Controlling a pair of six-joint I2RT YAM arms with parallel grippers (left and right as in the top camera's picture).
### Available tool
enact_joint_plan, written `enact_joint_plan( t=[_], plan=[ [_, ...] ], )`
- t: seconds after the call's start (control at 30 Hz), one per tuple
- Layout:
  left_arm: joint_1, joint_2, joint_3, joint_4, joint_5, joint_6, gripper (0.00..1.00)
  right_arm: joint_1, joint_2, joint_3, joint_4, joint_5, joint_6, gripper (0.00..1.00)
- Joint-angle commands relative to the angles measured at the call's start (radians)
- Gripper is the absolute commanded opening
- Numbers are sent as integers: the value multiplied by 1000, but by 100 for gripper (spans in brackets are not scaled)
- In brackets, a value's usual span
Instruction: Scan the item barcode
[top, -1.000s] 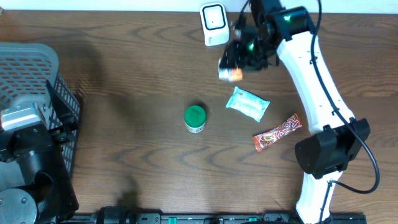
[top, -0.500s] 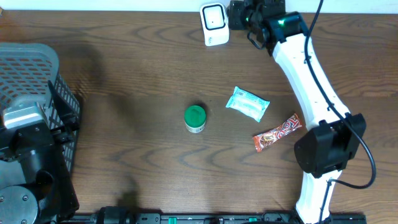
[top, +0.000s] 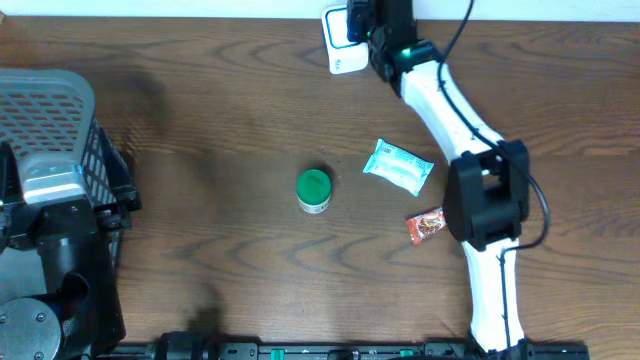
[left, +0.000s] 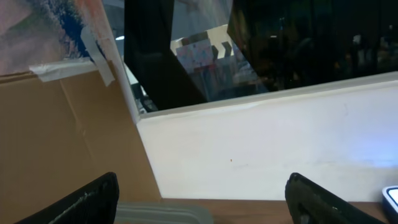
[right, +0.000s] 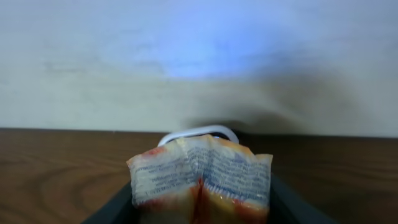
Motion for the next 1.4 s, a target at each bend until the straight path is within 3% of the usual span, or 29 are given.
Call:
enact_joint_plan(
  t=[0.0, 0.4, 0.7, 1.0, 1.2, 1.37],
  plan=[
    [5, 0, -10, 2, 24, 2, 86, 23, 54, -2, 79, 17, -5, 45],
    [5, 0, -10, 2, 24, 3, 86, 26, 212, -2, 331, 43, -1, 45],
    [5, 0, -10, 1, 24, 2, 86, 26, 184, 1, 240, 56, -5, 44],
    [5, 1, -10, 1, 24, 2, 86, 2, -99, 2, -167, 115, -55, 36],
    [5, -5, -10, 2, 30, 2, 85, -70, -336, 2, -650, 311, -50, 31],
    [5, -50, -10, 2, 145, 2, 86, -196, -439, 2, -1115, 535, 125, 28]
  ],
)
